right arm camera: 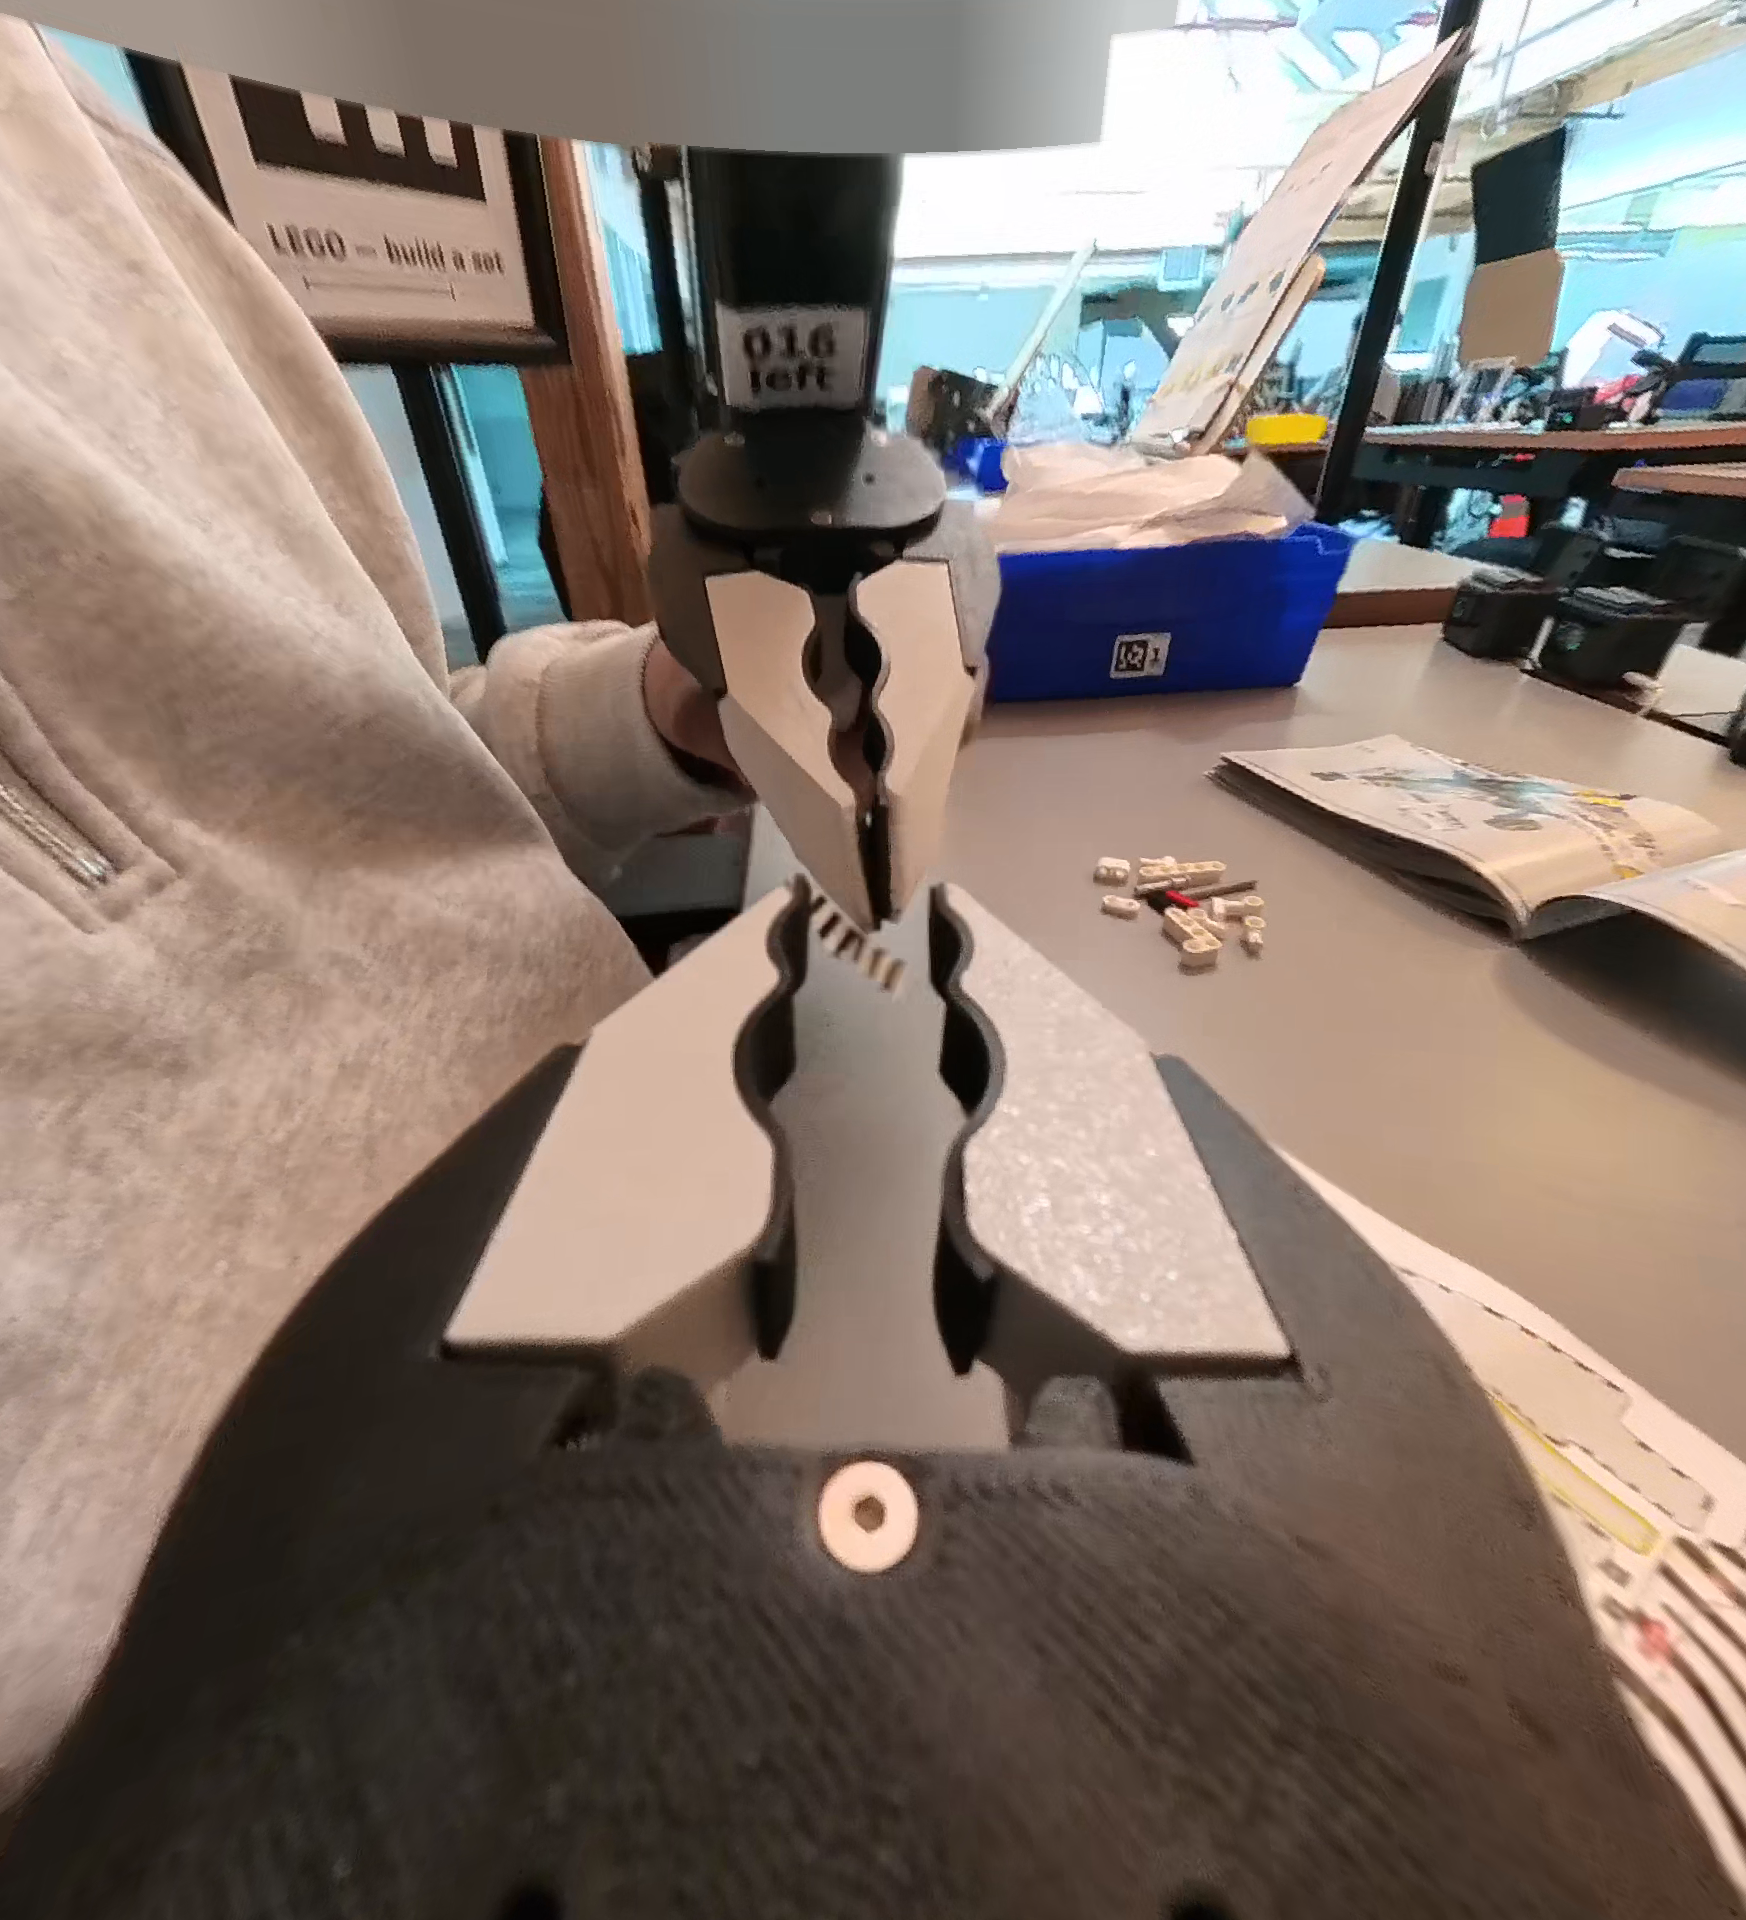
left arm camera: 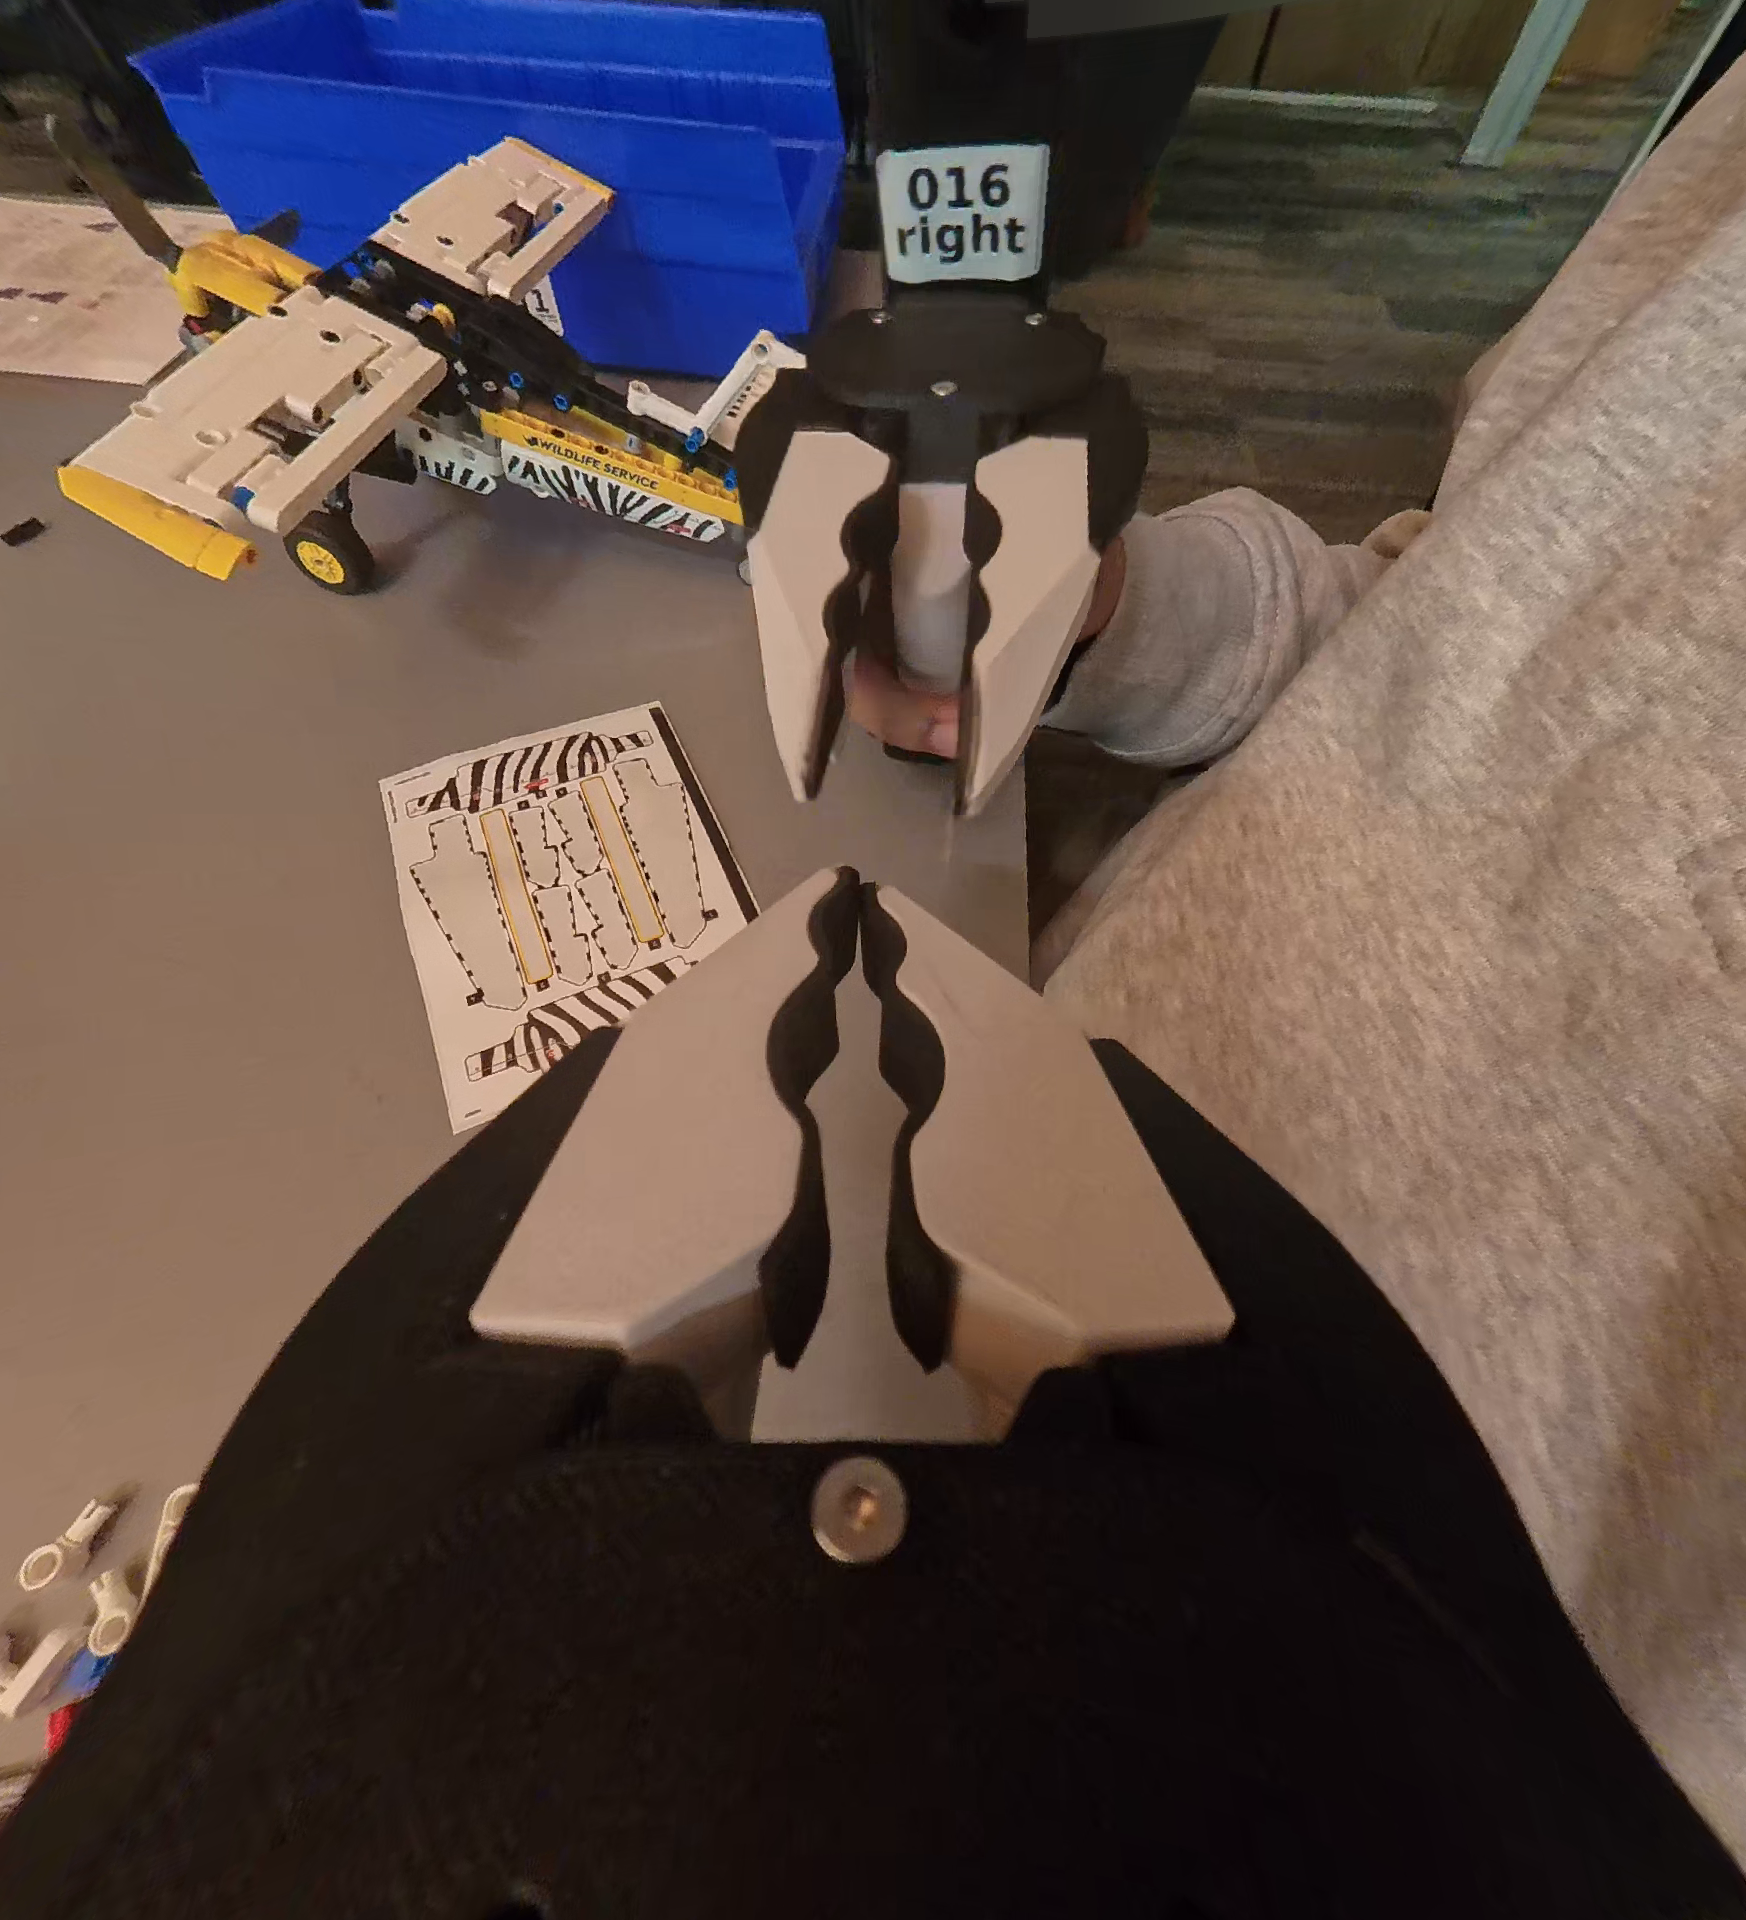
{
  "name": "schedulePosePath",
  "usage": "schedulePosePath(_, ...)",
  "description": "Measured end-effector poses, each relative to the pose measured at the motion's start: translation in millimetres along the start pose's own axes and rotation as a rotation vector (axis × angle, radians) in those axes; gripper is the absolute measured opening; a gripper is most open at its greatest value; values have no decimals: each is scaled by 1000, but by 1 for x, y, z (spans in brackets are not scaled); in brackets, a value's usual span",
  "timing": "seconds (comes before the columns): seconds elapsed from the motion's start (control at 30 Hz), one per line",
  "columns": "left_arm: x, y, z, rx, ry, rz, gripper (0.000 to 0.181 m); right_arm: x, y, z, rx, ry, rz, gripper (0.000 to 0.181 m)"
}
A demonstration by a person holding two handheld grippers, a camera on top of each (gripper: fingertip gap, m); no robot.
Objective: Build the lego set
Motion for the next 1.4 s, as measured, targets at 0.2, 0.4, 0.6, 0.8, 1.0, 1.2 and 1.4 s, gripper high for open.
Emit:
schedulePosePath(0.2,4,-12,-5,-129,-44,44,0,-2,-8,-10,-96,108,-48,33)
schedulePosePath(0.4,5,-20,0,-135,-133,97,0,-9,-8,-7,-77,64,25,28)
schedulePosePath(0.6,-7,-6,-2,-96,-72,136,8,1,0,-5,-22,-26,20,29)
schedulePosePath(0.8,-17,-4,-6,-93,-48,180,5,4,4,-1,24,-57,20,29)
schedulePosePath(1.0,-17,-6,-8,-97,-44,172,2,6,5,1,39,-57,8,29)
schedulePosePath(1.2,-17,-4,-5,-83,-46,175,0,6,6,1,45,-58,7,29)
schedulePosePath(1.4,-14,-6,-5,-90,-13,144,0,6,7,2,49,-51,6,29)
Point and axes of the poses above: each gripper's, where its closed fingertips meet, y out along the fingers, z out of its underside, x = y × z across the jaws, the point moved 4 cm from there along -y, back along the fingers, and after that the axes turned 7 degrees about y, right-handed, at the moved point
